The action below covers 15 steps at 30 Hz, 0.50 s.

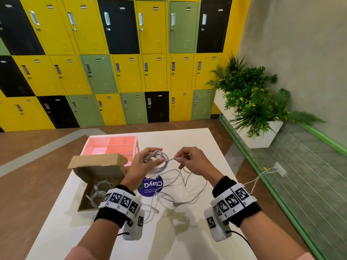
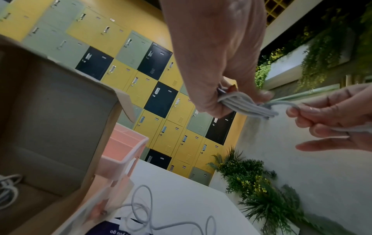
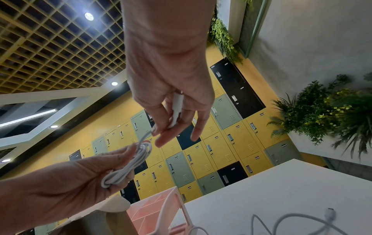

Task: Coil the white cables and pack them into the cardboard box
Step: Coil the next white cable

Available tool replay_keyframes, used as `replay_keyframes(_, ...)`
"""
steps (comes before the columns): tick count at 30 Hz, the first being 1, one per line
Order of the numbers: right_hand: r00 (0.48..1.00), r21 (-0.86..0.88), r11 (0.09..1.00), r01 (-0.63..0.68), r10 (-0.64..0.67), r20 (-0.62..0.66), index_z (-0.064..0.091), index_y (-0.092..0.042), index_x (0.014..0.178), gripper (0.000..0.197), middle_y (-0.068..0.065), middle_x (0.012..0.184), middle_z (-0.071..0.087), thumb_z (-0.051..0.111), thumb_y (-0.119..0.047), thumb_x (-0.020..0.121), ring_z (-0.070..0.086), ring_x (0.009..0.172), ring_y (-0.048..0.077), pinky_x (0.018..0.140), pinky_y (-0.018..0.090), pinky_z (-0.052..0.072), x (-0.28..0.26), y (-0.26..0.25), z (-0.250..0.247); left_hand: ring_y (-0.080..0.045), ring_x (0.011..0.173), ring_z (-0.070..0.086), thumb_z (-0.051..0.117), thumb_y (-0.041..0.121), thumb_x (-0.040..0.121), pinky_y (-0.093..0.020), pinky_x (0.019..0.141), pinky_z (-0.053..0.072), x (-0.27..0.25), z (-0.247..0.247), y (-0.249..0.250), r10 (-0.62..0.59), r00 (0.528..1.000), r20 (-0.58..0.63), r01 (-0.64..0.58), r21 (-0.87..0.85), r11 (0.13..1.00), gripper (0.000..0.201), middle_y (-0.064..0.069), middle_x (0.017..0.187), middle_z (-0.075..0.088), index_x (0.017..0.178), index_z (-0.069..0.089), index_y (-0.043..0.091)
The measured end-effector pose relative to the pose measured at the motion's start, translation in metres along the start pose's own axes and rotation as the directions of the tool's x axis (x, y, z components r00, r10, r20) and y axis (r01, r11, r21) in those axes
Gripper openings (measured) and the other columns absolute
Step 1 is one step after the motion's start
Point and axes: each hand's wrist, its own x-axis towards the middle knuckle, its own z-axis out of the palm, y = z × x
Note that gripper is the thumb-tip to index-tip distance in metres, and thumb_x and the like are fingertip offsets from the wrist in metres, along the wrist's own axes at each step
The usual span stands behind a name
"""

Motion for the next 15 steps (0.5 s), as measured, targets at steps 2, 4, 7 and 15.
replay_keyframes(2, 1.0, 0.018, 1.0, -0.004, 0.004, 0.001, 0.067, -0.002, 0.095, 0.009, 0.009, 0.074, 0.065, 0.063, -0.008, 0.089, 0.065, 0.061, 0.013, 0.048, 0.006, 0.038, -0.0004, 0.0009, 0.0004, -0.026, 0.09, 0.064, 0.076, 0.021, 0.07, -0.047, 0.081, 0.052, 0.0006, 0.0015, -0.0019, 0.057, 0.998, -0.035, -0.056, 0.026, 0.998, 0.035, -0.004, 0.096, 0.071, 0.103, 0.067, 0.013)
replay_keyframes(4, 1.0, 0.022, 1.0, -0.004, 0.004, 0.01, 0.067, -0.002, 0.095, 0.009, 0.006, 0.071, 0.064, 0.063, -0.009, 0.089, 0.064, 0.062, 0.011, 0.049, 0.006, 0.039, -0.0008, 0.0011, 0.0011, -0.024, 0.088, 0.064, 0.076, 0.019, 0.074, -0.043, 0.075, 0.051, 0.0033, 0.0021, -0.0045, 0.132, 0.988, -0.08, -0.127, 0.058, 0.99, 0.028, -0.001, 0.092, 0.071, 0.099, 0.067, 0.012)
replay_keyframes(7, 0.999, 0.03, 1.0, 0.008, -0.009, 0.037, 0.066, -0.003, 0.095, 0.008, 0.001, 0.067, 0.061, 0.063, -0.009, 0.09, 0.064, 0.063, 0.01, 0.05, 0.005, 0.038, -0.0015, -0.0006, 0.0022, -0.018, 0.087, 0.065, 0.074, 0.017, 0.078, -0.036, 0.075, 0.052, 0.0071, 0.0014, -0.0045, 0.225, 0.964, -0.14, -0.207, 0.134, 0.969, 0.018, 0.002, 0.092, 0.071, 0.095, 0.067, 0.016)
replay_keyframes(15, 0.999, -0.115, 0.993, 0.033, -0.028, 0.046, 0.07, -0.012, 0.092, 0.007, -0.004, 0.069, 0.061, 0.068, -0.012, 0.085, 0.055, 0.066, 0.005, 0.064, 0.012, 0.044, 0.0006, 0.0023, -0.0005, -0.024, 0.092, 0.064, 0.071, 0.02, 0.083, -0.05, 0.079, 0.052, 0.007, 0.0097, -0.0071, 0.276, 0.938, -0.211, -0.246, 0.159, 0.956, 0.017, -0.002, 0.1, 0.068, 0.098, 0.063, 0.021)
